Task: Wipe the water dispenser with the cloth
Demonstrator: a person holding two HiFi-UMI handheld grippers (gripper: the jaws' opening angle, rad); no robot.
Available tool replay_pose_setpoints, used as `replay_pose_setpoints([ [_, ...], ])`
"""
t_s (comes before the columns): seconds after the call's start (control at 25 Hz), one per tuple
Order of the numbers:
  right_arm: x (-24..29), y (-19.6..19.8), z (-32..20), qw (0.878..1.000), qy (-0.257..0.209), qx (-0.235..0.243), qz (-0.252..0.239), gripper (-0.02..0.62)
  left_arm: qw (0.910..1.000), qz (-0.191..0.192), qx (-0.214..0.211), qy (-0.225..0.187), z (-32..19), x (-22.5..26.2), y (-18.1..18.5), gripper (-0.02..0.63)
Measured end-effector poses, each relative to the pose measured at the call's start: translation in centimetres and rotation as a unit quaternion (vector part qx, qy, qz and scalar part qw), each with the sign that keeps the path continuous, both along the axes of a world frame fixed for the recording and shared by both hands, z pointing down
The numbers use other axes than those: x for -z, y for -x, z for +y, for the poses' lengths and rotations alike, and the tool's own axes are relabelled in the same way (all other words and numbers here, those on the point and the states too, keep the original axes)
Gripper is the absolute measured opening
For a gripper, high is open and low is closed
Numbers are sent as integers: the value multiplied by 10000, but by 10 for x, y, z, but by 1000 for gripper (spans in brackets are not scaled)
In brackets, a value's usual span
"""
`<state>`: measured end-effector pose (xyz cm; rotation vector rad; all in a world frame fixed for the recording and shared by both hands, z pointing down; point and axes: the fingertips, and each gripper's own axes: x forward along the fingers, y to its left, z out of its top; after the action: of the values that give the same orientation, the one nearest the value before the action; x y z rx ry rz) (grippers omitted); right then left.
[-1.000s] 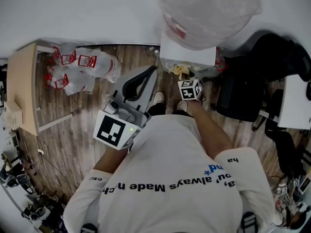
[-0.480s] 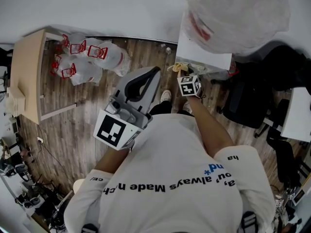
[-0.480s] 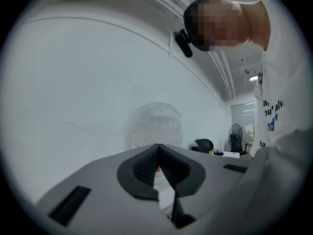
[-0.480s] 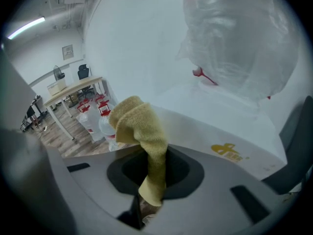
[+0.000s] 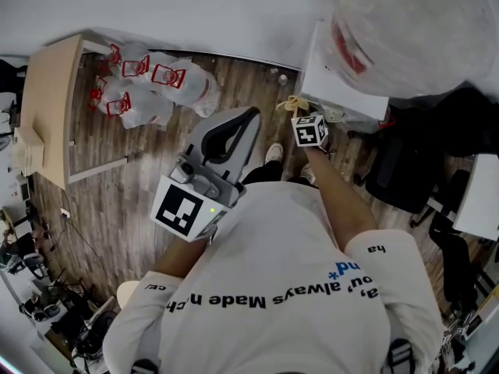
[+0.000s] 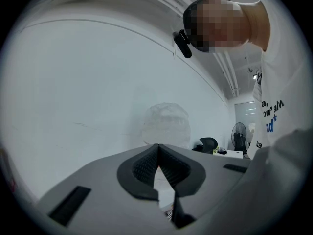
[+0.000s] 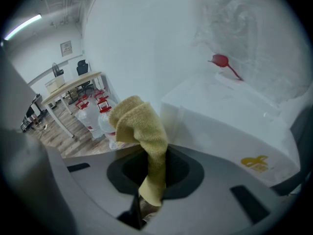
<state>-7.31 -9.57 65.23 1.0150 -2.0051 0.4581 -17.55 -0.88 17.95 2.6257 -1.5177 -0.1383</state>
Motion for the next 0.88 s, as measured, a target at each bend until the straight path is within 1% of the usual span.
replay_pose_setpoints([
  [0.36, -10, 5, -6, 9999, 117, -83, 84, 58, 10000, -39, 4, -28, -3, 3, 11, 18],
  [0.48, -12, -1, -7, 9998, 134, -124, 119, 58, 10000, 17, -6, -84, -6, 6, 9, 18],
  [0.88, -13, -24, -8, 9994, 150, -251, 160, 57, 9999, -8, -103, -121, -8, 5, -6, 18],
])
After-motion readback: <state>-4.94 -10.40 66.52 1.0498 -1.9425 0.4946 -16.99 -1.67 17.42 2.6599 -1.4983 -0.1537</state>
